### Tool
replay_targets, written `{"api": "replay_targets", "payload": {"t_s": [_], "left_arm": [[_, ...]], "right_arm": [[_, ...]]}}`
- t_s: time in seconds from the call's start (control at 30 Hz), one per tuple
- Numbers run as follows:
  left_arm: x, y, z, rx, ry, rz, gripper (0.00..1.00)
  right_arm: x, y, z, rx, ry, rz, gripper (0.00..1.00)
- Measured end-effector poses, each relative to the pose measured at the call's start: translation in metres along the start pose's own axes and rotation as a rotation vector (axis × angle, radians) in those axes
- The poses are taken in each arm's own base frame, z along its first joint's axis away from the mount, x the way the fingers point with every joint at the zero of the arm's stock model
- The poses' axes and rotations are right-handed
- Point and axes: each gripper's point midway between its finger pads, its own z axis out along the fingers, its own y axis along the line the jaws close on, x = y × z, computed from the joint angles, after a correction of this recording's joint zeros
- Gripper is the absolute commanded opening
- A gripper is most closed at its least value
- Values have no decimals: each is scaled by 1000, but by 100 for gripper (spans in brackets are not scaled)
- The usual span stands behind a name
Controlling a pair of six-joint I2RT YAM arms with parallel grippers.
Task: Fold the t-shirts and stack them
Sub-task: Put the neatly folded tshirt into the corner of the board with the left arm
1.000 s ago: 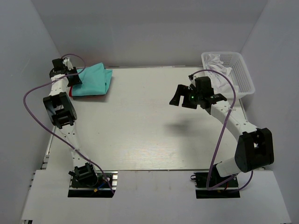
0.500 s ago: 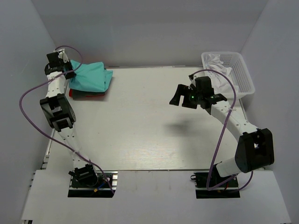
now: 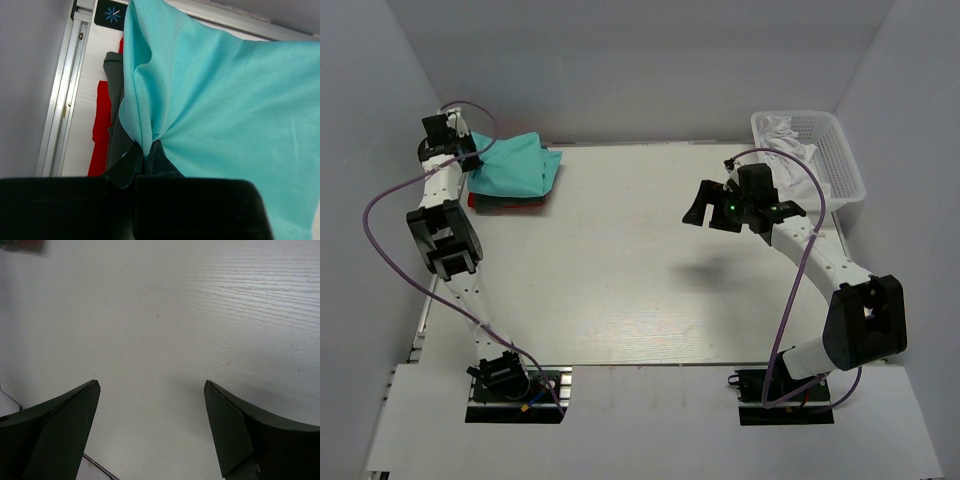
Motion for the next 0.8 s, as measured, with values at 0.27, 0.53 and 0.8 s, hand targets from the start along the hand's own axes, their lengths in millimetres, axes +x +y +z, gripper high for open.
{"api": "replay_targets", "payload": {"t_s": [0.27, 0.53, 0.8], "left_arm": [[21, 6, 15, -16, 49, 3, 100], [21, 11, 13, -69, 54, 4, 100], [-19, -9, -13, -144, -23, 29, 100]], "right_arm": [[0, 0, 0, 2, -1, 0, 90], [0, 0, 0, 2, -1, -1, 90], [0, 1, -1, -6, -1, -7, 90]]}}
